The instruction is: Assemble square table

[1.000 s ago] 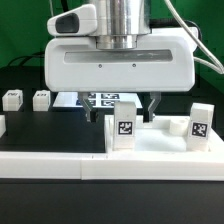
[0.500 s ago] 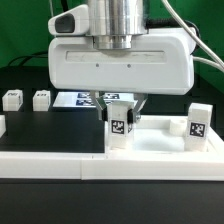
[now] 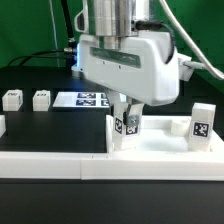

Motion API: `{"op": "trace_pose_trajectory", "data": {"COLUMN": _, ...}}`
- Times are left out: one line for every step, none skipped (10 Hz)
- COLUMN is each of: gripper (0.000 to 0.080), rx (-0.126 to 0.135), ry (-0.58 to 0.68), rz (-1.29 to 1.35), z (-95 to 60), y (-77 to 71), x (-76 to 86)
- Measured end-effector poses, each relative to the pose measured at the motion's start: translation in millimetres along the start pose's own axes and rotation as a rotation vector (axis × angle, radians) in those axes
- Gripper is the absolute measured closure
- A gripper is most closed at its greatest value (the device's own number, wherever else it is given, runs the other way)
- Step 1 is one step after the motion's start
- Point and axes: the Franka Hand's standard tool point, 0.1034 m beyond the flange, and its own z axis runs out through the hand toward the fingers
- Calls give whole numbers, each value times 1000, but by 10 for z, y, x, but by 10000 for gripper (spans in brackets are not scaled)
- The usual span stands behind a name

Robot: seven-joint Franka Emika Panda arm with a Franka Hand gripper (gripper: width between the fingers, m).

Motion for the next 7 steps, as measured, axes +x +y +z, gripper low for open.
{"op": "trace_pose_trajectory", "data": {"gripper": 509, "rx": 2, "ry": 0, "rz": 148, "z": 10, "y": 1, "x": 2}}
{"op": "trace_pose_trajectory", "data": {"gripper": 509, "rx": 5, "ry": -9, "rz": 334, "z": 10, "y": 3, "x": 7}}
{"op": "trace_pose_trajectory", "data": {"gripper": 509, "rx": 12, "ry": -29, "rz": 489, "z": 9, "y": 5, "x": 14}}
{"op": "trace_pose_trajectory", "data": {"gripper": 509, "rx": 16, "ry": -48, "rz": 613, "z": 9, "y": 11, "x": 20}}
{"op": "trace_pose_trajectory", "data": {"gripper": 509, "rx": 15, "ry": -49, "rz": 686, "z": 6, "y": 11, "x": 20}}
{"op": "trace_pose_trajectory", "data": {"gripper": 482, "rx": 15, "ry": -48, "rz": 676, "z": 8, "y": 12, "x": 20}}
{"op": "trace_pose_trajectory", "data": {"gripper": 482, "rx": 15, "ry": -45, "rz": 615, "z": 14, "y": 13, "x": 16}}
